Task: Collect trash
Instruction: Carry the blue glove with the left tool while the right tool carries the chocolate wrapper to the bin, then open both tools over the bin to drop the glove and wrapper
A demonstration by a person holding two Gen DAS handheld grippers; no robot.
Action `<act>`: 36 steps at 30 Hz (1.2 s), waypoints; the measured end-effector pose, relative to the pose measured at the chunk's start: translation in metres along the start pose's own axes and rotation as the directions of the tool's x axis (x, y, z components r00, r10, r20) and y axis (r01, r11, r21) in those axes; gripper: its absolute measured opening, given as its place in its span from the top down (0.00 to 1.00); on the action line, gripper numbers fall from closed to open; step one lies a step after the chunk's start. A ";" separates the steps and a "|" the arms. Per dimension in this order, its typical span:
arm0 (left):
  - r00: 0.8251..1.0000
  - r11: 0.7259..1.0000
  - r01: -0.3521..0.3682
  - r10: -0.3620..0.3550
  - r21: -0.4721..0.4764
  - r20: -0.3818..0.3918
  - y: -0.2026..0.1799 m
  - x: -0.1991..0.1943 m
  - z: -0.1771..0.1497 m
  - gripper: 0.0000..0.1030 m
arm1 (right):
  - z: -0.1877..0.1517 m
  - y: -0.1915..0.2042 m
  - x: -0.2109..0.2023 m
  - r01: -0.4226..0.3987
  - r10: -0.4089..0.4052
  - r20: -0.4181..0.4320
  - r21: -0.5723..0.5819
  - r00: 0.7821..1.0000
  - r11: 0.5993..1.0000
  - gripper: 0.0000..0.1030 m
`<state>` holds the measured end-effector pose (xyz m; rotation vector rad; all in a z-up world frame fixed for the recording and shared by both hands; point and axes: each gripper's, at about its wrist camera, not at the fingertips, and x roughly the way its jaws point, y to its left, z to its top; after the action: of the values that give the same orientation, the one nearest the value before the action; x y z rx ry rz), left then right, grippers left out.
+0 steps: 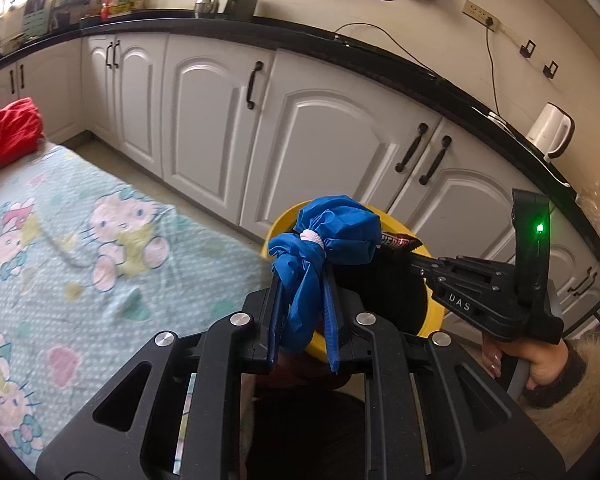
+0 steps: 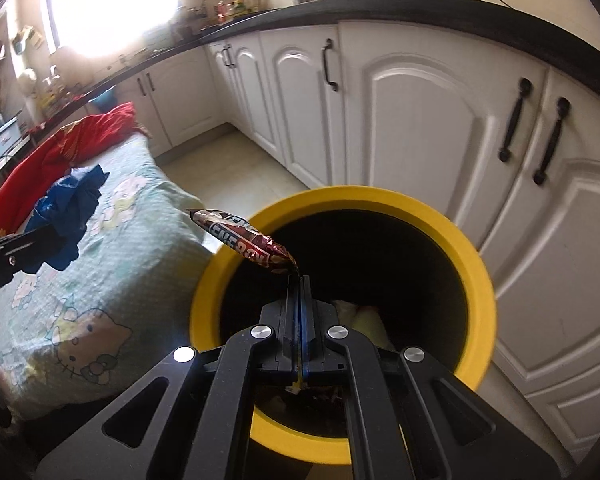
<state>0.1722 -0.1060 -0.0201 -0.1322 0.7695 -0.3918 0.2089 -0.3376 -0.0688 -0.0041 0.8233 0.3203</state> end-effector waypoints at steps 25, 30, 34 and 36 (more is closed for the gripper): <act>0.999 0.996 0.044 -0.042 0.078 -0.024 -0.065 0.064 0.018 0.89 | -0.046 -0.053 -0.001 0.120 -0.114 -0.054 0.119 0.992 0.986 0.99; 0.999 0.996 0.040 -0.038 0.078 -0.030 -0.068 0.074 0.021 0.89 | -0.052 -0.049 0.002 0.130 -0.123 -0.068 0.108 0.990 0.986 0.99; 0.999 0.997 0.041 -0.038 0.072 -0.036 -0.068 0.081 0.022 0.88 | -0.054 -0.046 0.004 0.147 -0.141 -0.073 0.081 0.987 0.986 0.99; 0.999 0.997 0.040 -0.038 0.072 -0.038 -0.068 0.083 0.023 0.88 | -0.055 -0.045 0.004 0.146 -0.140 -0.077 0.078 0.987 0.986 0.99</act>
<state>0.2221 -0.2016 -0.0407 -0.0724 0.7885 -0.4595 0.1842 -0.3860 -0.1148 0.0030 0.9016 0.1507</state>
